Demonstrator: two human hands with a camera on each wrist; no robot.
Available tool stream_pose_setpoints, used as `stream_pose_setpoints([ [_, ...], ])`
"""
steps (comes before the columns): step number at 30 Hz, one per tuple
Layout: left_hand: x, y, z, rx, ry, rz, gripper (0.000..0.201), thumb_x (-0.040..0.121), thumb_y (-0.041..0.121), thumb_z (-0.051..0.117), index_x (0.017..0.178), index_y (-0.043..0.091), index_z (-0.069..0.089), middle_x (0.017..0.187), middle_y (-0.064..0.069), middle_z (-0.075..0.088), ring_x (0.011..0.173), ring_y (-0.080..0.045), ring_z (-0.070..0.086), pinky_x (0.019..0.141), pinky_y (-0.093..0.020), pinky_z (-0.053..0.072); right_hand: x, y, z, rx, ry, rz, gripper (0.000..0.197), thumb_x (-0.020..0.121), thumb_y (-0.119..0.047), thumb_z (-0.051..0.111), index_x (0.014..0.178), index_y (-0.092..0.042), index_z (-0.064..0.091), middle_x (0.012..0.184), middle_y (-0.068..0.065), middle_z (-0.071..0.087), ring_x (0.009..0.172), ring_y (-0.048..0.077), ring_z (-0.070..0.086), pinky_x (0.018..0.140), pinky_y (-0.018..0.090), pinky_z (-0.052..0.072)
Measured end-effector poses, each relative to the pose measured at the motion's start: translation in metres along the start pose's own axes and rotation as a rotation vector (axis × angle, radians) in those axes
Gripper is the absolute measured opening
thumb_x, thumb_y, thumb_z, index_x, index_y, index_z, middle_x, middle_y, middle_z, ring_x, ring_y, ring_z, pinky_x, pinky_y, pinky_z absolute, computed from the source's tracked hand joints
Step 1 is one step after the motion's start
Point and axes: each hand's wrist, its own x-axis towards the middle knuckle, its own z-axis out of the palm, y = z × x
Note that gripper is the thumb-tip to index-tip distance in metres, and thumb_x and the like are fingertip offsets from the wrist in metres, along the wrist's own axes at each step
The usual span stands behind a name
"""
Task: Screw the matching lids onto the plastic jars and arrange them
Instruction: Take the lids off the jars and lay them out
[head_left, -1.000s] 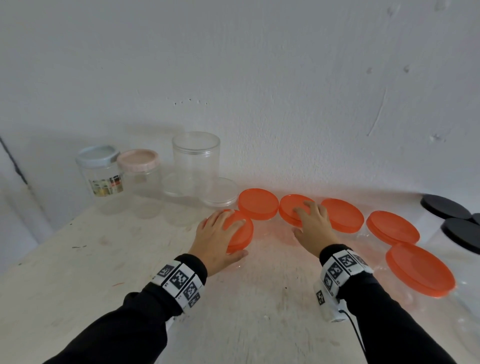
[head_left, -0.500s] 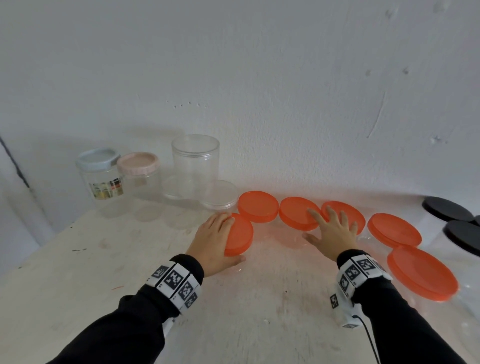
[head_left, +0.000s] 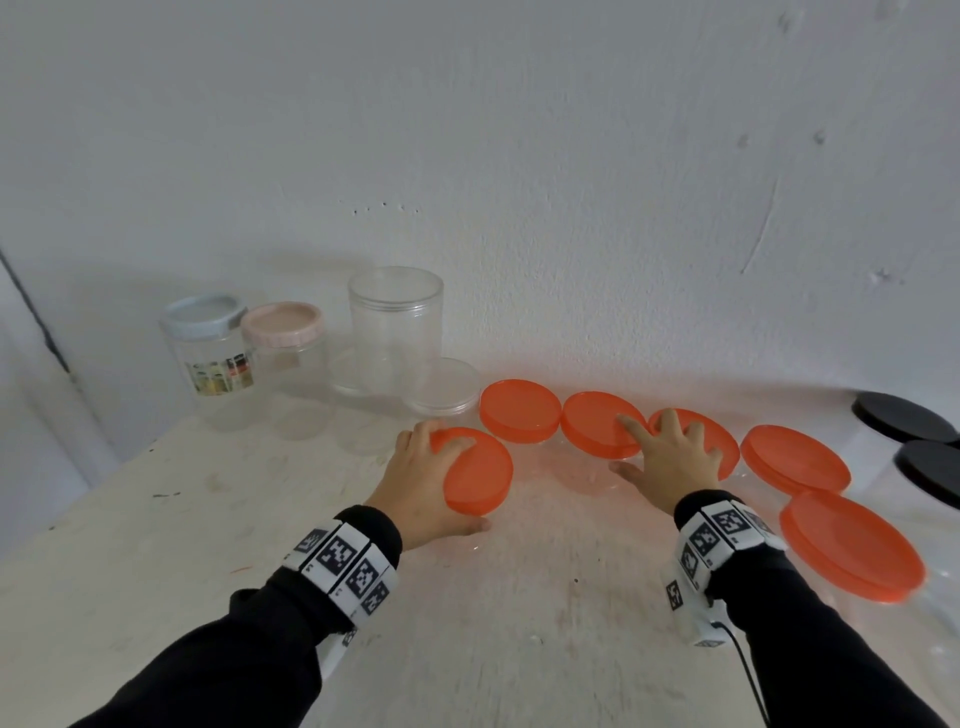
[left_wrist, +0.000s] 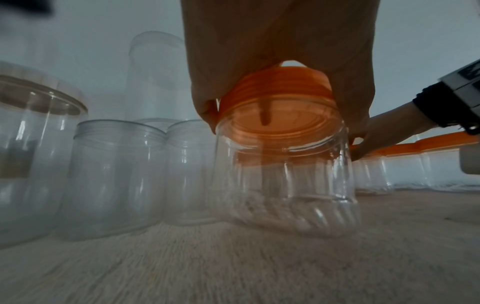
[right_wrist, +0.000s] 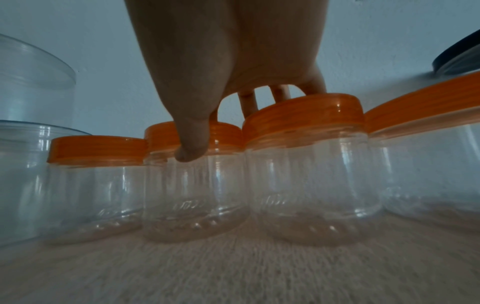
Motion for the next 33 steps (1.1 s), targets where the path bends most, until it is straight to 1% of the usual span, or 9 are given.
stream_pose_setpoints([
  [3,-0.006,0.005,-0.004,-0.020,0.040,0.103,0.092,0.056,0.053,0.080,0.135,0.029,0.040,0.137,0.004,0.020,0.121,-0.013,0.017,0.106,-0.034,0.027,-0.001,-0.002,-0.002,0.018,-0.003,0.005,0.060,0.086,-0.059,0.047,0.139,-0.040,0.026,0.129,0.005,0.033,0.115,0.031,0.035,0.091,0.048,0.042],
  [6,-0.009,0.016,-0.015,-0.093,0.117,0.219,0.095,0.050,0.069,0.068,0.133,0.029,0.043,0.136,0.005,0.023,0.118,-0.006,0.017,0.104,-0.031,0.025,-0.003,-0.003,-0.004,0.034,-0.005,0.007,0.056,0.087,-0.056,0.049,0.137,-0.039,0.031,0.126,0.006,0.034,0.114,0.032,0.036,0.090,0.048,0.042],
  [10,0.008,0.038,-0.033,-0.152,0.254,0.302,0.093,0.051,0.071,0.060,0.131,0.026,0.047,0.137,-0.001,0.028,0.119,-0.015,0.024,0.100,-0.030,0.024,-0.007,-0.003,-0.005,0.054,-0.002,0.017,0.053,0.088,-0.054,0.049,0.136,-0.038,0.032,0.126,0.007,0.034,0.114,0.032,0.035,0.093,0.050,0.040],
  [13,0.037,0.051,-0.042,-0.182,0.303,0.273,0.095,0.050,0.071,0.059,0.132,0.024,0.046,0.139,-0.004,0.028,0.121,-0.019,0.025,0.102,-0.030,0.023,-0.010,-0.004,-0.005,0.054,-0.005,0.015,0.054,0.089,-0.054,0.048,0.137,-0.038,0.031,0.128,0.008,0.033,0.116,0.033,0.035,0.097,0.051,0.037],
  [16,0.066,0.058,-0.039,-0.206,0.305,0.209,0.090,0.057,0.054,0.077,0.134,0.022,0.043,0.144,-0.005,0.024,0.128,-0.022,0.021,0.107,-0.034,0.023,-0.014,-0.004,-0.004,0.051,-0.003,0.015,0.054,0.089,-0.055,0.046,0.138,-0.038,0.030,0.131,0.009,0.032,0.118,0.034,0.034,0.099,0.053,0.036],
  [19,0.083,0.062,-0.026,-0.218,0.313,0.176,0.083,0.065,0.038,0.081,0.135,0.020,0.041,0.147,-0.005,0.020,0.133,-0.023,0.016,0.107,-0.034,0.021,-0.018,-0.005,-0.002,0.043,0.001,0.017,0.055,0.089,-0.056,0.045,0.139,-0.038,0.029,0.135,0.010,0.031,0.120,0.036,0.033,0.100,0.054,0.034],
  [22,0.093,0.063,-0.009,-0.234,0.313,0.168,0.078,0.067,0.034,0.080,0.132,0.014,0.041,0.149,-0.006,0.020,0.135,-0.023,0.014,0.108,-0.032,0.019,-0.020,-0.004,0.000,0.036,0.010,0.017,0.057,0.089,-0.057,0.043,0.140,-0.038,0.027,0.136,0.011,0.030,0.122,0.037,0.033,0.102,0.056,0.032],
  [26,0.104,0.061,0.001,-0.224,0.387,0.181,0.066,0.069,0.033,0.079,0.121,0.007,0.048,0.144,-0.011,0.026,0.133,-0.025,0.018,0.105,-0.028,0.019,-0.022,-0.004,0.002,0.043,0.022,0.022,0.057,0.090,-0.056,0.043,0.141,-0.038,0.026,0.137,0.011,0.029,0.124,0.038,0.031,0.104,0.059,0.028],
  [33,0.113,0.048,0.005,-0.143,0.454,0.262,0.059,0.075,0.029,0.074,0.124,0.002,0.053,0.125,-0.012,0.047,0.121,-0.028,0.039,0.104,-0.030,0.029,-0.020,-0.007,0.000,0.052,0.003,0.031,0.056,0.091,-0.054,0.043,0.141,-0.036,0.027,0.137,0.011,0.029,0.124,0.039,0.031,0.105,0.059,0.026],
])
